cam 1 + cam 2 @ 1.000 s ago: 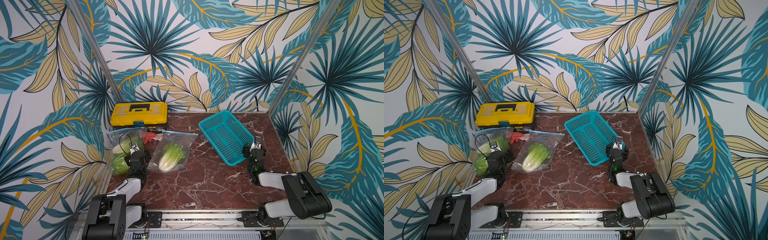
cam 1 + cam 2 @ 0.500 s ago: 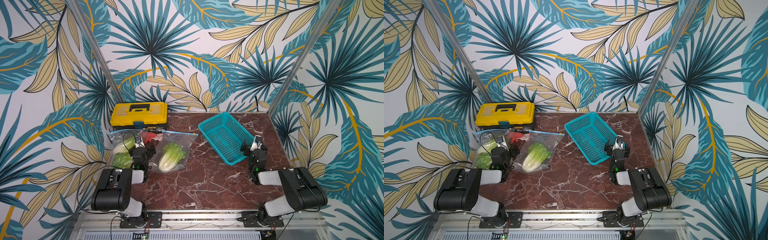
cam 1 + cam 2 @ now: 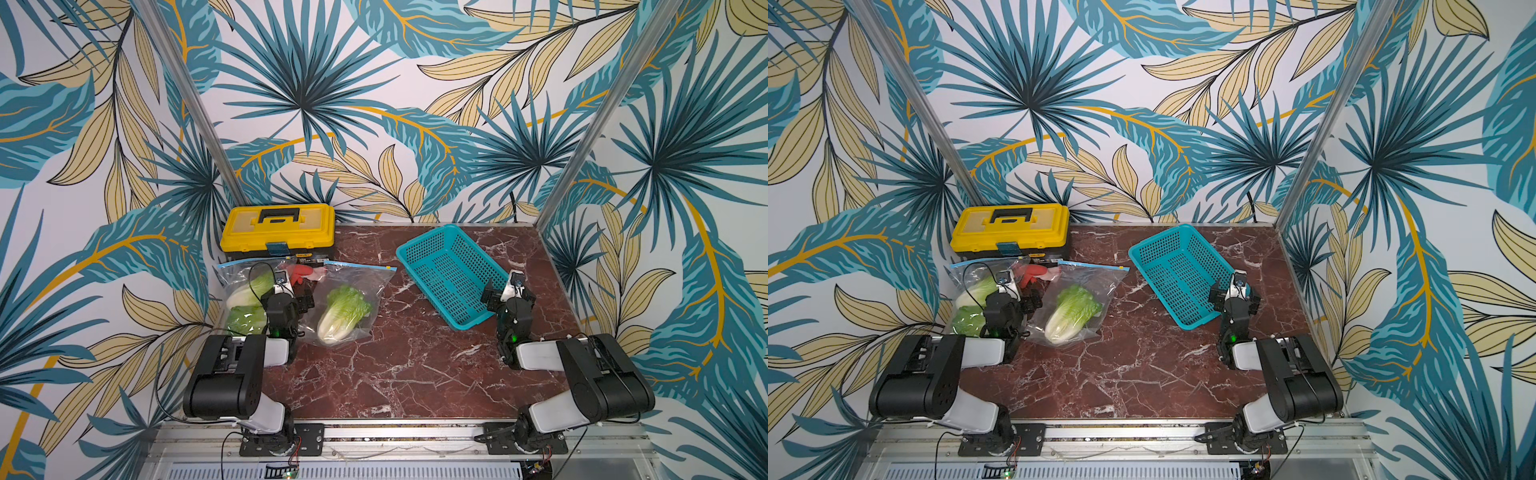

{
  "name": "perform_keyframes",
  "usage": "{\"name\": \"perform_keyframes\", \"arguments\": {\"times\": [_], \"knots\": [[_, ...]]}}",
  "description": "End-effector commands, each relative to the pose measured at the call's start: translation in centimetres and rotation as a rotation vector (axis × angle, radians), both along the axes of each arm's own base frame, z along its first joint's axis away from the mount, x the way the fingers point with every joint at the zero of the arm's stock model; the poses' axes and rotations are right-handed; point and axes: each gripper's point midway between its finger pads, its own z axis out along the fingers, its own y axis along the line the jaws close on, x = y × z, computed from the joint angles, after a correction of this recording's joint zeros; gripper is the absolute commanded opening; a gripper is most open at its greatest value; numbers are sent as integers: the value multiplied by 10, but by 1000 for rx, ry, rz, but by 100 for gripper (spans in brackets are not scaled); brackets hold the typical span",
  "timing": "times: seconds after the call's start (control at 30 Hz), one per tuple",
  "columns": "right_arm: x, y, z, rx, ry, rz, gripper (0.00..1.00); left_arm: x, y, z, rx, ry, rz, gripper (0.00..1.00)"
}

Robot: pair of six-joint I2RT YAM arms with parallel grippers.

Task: Put the chinese cabbages into a zipper bag and zip it
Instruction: Reset both arms

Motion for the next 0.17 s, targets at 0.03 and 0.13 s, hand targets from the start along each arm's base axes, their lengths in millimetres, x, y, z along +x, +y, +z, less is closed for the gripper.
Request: {"name": "perform_keyframes", "arguments": {"times": [0.03,0.13], "knots": [[-2,-3,-15,-12,60,-9,99,7,-9,8,37,-18,-16,99],[-1,-3,-15,-12,59,-9,99,7,-6,8,30,-19,-3,99]]}}
